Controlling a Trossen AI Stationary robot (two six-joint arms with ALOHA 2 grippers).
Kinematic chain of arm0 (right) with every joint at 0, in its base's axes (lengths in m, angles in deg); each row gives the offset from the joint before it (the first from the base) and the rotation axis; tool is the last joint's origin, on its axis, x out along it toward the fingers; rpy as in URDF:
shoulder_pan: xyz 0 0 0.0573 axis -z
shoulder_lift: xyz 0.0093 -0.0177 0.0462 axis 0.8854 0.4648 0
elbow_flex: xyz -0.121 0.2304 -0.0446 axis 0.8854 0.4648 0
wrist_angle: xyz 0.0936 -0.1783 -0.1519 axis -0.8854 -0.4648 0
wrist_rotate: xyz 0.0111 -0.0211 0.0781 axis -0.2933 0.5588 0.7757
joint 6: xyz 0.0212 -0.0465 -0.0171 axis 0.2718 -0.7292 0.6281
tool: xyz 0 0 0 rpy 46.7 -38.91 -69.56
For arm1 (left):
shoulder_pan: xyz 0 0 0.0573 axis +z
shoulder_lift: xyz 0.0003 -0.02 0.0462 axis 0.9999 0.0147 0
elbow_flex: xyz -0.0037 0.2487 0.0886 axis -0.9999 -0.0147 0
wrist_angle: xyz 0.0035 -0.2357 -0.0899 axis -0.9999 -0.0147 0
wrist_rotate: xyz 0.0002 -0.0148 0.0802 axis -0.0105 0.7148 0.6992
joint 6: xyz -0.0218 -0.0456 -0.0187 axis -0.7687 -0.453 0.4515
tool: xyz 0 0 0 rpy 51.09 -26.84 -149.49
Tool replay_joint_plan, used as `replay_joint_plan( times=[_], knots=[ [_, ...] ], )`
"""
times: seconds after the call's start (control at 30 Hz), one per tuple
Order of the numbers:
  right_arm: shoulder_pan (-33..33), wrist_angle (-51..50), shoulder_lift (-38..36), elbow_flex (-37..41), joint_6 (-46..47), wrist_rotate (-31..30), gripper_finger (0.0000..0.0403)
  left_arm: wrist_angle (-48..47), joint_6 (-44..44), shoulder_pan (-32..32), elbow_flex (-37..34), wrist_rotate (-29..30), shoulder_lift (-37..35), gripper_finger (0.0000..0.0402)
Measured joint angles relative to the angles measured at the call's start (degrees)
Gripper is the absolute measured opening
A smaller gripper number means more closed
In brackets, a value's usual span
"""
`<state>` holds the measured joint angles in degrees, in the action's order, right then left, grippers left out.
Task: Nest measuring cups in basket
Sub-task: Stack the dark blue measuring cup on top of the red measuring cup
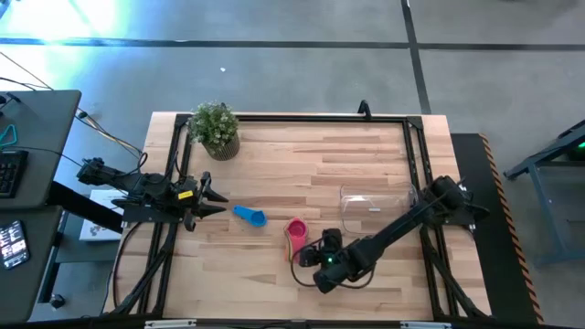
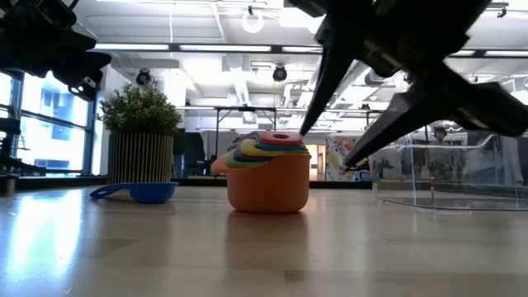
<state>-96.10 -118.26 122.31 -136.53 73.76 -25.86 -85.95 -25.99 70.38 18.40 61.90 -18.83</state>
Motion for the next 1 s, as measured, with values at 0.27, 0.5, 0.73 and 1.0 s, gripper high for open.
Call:
replay_joint_plan(
  times=[0.27,0.5,0.73,1.0],
  knots=[
    [2.25,-1.76,0.00,0.00,-1.94,6.08,0.0184,0.00,0.00,0.00,0.00,0.00,0.00,0.0122],
    [4.73,1.65,0.00,0.00,-5.33,7.23,0.0184,-0.02,0.00,-0.01,0.00,0.00,0.00,0.0122],
    [6.78,3.57,0.00,0.00,-9.02,8.71,0.0184,-0.01,-0.02,-0.01,0.00,0.00,-0.01,0.0122],
    [6.46,5.33,0.00,-0.26,-8.53,9.42,0.0184,0.01,-0.02,-0.01,0.00,0.00,-0.01,0.0122]
  ],
)
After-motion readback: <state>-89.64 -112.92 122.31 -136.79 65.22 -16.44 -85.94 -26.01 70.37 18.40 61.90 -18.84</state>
